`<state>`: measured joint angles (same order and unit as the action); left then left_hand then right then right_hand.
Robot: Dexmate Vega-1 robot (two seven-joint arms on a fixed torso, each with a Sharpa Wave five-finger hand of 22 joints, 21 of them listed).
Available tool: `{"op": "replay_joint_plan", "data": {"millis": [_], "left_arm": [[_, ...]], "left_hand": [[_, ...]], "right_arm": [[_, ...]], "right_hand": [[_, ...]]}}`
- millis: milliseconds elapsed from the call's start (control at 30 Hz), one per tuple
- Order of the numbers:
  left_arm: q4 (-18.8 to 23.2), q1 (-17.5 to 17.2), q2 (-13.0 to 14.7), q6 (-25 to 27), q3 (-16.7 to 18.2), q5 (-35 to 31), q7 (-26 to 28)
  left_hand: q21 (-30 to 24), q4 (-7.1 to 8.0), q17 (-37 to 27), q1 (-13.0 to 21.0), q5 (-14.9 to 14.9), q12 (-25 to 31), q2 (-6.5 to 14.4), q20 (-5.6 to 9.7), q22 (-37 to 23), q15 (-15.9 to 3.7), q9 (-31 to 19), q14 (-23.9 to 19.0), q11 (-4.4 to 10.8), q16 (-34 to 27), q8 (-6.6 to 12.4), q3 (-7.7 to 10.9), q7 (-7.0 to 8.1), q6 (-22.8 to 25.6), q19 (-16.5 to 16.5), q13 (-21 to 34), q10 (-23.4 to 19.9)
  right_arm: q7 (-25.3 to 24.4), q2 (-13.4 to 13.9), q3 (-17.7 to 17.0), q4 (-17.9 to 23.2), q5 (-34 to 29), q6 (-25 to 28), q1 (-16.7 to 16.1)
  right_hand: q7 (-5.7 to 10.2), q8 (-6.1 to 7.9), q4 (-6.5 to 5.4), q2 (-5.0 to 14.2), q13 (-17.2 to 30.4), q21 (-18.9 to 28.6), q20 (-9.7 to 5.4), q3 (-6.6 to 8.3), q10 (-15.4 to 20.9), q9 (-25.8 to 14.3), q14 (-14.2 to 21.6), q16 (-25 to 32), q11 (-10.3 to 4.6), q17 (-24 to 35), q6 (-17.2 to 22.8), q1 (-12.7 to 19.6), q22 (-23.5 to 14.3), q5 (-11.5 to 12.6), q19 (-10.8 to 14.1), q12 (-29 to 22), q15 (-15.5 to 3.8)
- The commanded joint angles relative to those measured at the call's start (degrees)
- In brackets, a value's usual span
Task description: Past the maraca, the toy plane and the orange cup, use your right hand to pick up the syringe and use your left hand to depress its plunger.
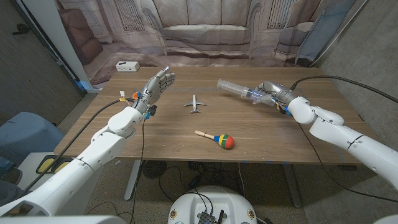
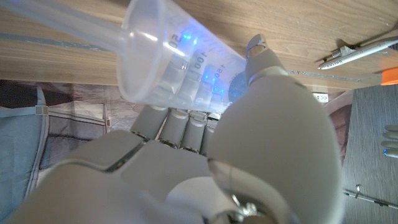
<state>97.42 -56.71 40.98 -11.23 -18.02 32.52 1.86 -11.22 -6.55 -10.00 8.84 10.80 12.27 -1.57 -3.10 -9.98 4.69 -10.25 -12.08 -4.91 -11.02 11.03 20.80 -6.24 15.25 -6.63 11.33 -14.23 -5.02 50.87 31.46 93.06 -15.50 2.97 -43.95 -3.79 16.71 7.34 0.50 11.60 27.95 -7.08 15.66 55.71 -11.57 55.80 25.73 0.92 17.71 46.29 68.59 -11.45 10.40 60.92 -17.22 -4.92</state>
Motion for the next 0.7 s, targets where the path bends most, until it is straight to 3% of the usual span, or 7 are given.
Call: {"op": "replay_joint_plan", "data": {"millis": [33,700], "left_arm": [[-0.1,0.5,0.0,0.1,-0.2,-0.3,-0.1],[-0.6,2.0,-0.3,-0.6,-0.8,-1.0,-1.2]], "left_hand": [[0.0,-0.21,-0.3,0.0,0.0,0.0,0.5,-0.30,-0.3,-0.13,-0.1,-0.4,0.14,0.2,-0.21,-0.21,-0.04,0.3,-0.3,0.1,-0.4],[-0.1,-0.23,-0.3,0.0,0.0,0.0,0.5,-0.26,-0.3,-0.12,-0.1,-0.4,0.01,0.2,-0.19,-0.28,-0.06,0.4,-0.3,0.1,-0.4]], "right_arm": [[-2.7,-0.5,-2.1,1.4,3.6,-2.5,-1.9],[-7.7,-1.1,-6.4,3.5,8.9,-6.3,-6.7]], "right_hand": [[5.43,-0.05,-5.04,10.30,0.2,0.3,-1.80,5.55,0.9,-0.1,3.7,-0.4,-0.44,0.3,6.1,0.5,0.0,0.0,1.4,0.1,-6.42],[5.17,-0.59,-4.90,10.11,0.7,0.8,-1.59,6.16,0.8,-0.1,3.6,-0.5,0.03,1.3,6.3,0.6,0.1,0.0,0.7,0.4,-6.12]]}}
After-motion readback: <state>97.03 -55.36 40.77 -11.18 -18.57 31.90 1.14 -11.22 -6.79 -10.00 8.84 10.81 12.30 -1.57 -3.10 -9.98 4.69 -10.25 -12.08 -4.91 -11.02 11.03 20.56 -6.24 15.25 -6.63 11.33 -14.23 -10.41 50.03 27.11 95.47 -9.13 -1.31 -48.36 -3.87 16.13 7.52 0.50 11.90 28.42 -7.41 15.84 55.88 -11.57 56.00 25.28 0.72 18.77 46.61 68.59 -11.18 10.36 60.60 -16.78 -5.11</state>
